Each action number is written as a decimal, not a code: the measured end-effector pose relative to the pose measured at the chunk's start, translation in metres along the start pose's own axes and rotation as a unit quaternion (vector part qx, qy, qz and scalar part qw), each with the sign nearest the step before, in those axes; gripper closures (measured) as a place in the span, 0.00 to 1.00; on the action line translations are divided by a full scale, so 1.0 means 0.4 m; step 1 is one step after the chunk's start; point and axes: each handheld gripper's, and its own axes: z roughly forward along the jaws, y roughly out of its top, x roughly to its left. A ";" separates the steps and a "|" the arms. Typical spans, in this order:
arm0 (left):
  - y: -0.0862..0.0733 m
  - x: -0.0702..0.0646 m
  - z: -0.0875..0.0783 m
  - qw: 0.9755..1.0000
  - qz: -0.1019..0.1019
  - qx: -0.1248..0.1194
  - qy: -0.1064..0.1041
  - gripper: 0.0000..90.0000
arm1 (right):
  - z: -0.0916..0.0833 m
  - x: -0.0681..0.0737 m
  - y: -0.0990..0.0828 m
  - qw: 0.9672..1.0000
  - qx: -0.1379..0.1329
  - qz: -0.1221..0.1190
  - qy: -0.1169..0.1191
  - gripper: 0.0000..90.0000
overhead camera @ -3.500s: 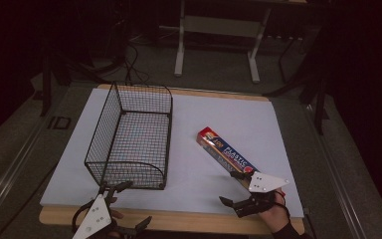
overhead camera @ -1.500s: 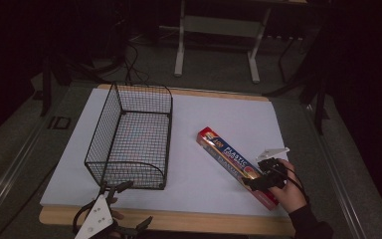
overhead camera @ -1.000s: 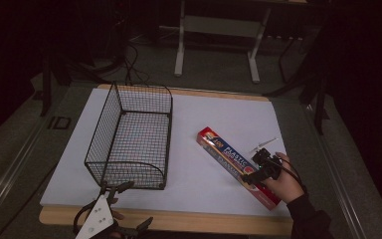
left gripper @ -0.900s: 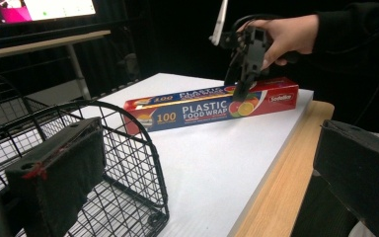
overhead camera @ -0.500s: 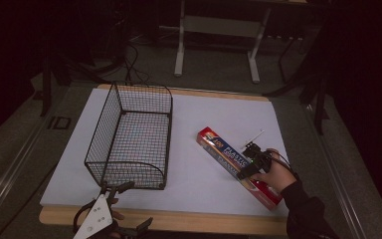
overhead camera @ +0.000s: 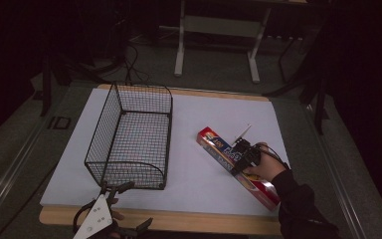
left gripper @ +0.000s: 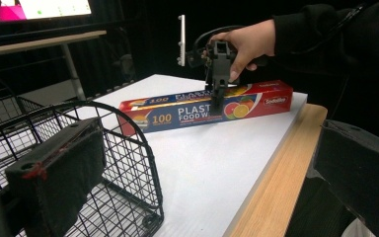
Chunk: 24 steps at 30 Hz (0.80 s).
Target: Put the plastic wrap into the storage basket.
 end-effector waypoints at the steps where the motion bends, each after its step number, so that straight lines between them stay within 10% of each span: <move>1: 0.000 0.000 0.000 1.000 0.000 0.000 0.000 0.00 | 0.001 0.000 0.005 1.000 0.002 0.001 0.002 0.30; 17: -0.001 0.000 0.001 1.000 0.000 0.002 -0.001 0.00 | 0.021 0.018 0.029 1.000 0.009 -0.020 -0.022 0.44; 24: -0.001 0.000 0.002 1.000 0.001 0.004 0.001 0.00 | -0.003 0.001 0.024 0.999 -0.017 0.010 -0.033 0.44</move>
